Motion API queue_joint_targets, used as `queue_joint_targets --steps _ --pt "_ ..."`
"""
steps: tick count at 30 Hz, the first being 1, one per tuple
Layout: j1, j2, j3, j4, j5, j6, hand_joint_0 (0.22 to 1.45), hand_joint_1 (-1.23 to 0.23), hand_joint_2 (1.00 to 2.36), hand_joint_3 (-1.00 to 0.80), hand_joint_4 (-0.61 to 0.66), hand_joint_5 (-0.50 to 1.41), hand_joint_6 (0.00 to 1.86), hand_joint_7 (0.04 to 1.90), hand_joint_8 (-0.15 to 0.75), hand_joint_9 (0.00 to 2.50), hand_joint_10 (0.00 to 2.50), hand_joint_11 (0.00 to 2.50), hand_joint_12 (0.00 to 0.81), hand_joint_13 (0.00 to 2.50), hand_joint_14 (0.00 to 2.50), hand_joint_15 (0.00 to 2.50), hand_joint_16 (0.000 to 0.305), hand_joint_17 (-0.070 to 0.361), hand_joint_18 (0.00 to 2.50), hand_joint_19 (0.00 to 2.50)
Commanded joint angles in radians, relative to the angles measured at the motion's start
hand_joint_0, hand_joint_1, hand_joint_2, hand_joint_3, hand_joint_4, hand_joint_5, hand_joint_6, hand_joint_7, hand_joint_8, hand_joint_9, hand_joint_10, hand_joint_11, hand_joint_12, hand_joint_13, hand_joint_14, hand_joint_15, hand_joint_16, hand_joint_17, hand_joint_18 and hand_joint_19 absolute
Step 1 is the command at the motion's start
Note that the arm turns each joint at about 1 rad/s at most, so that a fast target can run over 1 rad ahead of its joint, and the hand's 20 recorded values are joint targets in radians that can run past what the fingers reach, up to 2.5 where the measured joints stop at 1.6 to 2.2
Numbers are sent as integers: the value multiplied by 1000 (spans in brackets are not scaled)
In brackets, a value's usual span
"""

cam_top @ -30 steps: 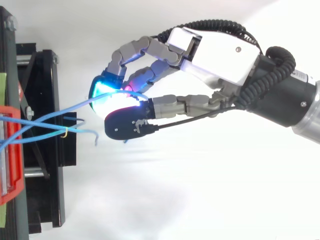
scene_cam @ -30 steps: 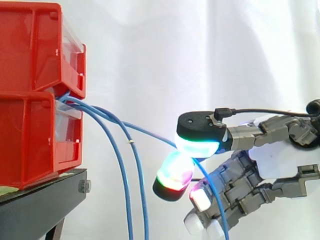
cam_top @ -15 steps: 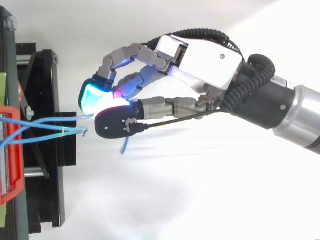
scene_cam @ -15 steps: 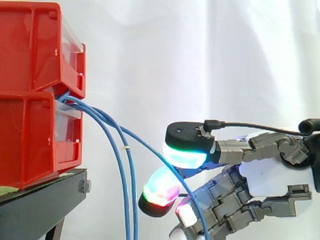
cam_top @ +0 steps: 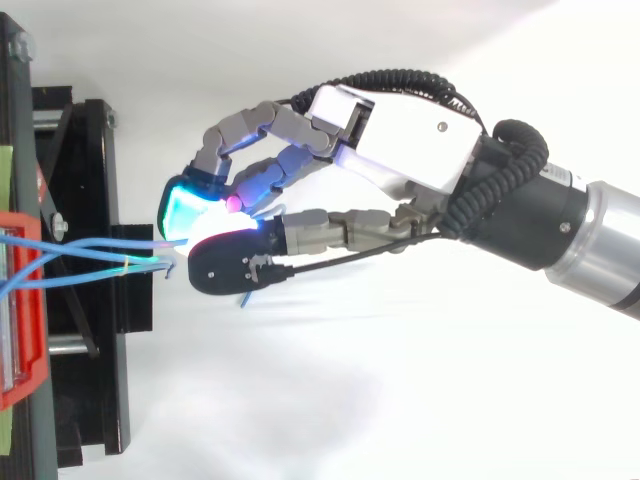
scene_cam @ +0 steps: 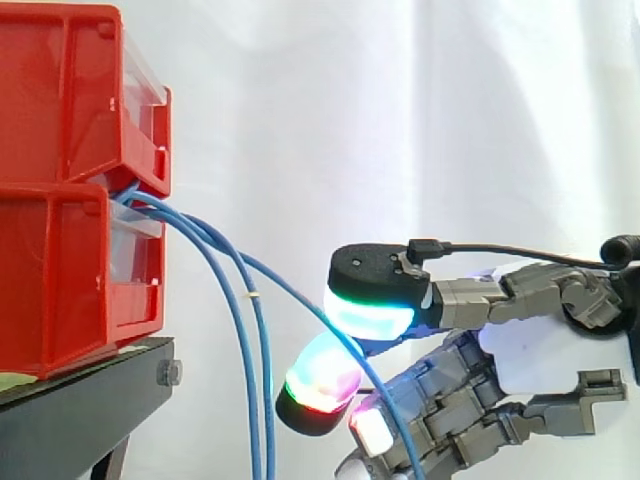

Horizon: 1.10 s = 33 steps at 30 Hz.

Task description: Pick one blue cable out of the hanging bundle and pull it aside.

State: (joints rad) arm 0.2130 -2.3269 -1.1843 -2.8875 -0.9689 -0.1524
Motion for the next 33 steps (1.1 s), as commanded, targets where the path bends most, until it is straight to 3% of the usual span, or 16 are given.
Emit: queue_joint_targets --steps 1,13,28,33 --pt "11 0 0 0 4 -3 581 -688 1010 -377 76 -142 913 838 261 1030 26 762 333 759 22 507 52 118 649 488" --pt "34 0 0 2 7 -7 541 -682 1000 -500 90 -145 919 809 269 1111 28 877 327 920 26 637 54 122 677 480" --pt "36 1 15 -6 4 -1 590 -705 1021 -191 36 -122 962 849 272 1162 28 880 321 936 27 641 52 117 700 483" --pt "37 4 25 -36 2 8 588 -724 1018 -151 24 -100 949 896 289 1193 27 864 343 959 26 623 57 129 741 466"
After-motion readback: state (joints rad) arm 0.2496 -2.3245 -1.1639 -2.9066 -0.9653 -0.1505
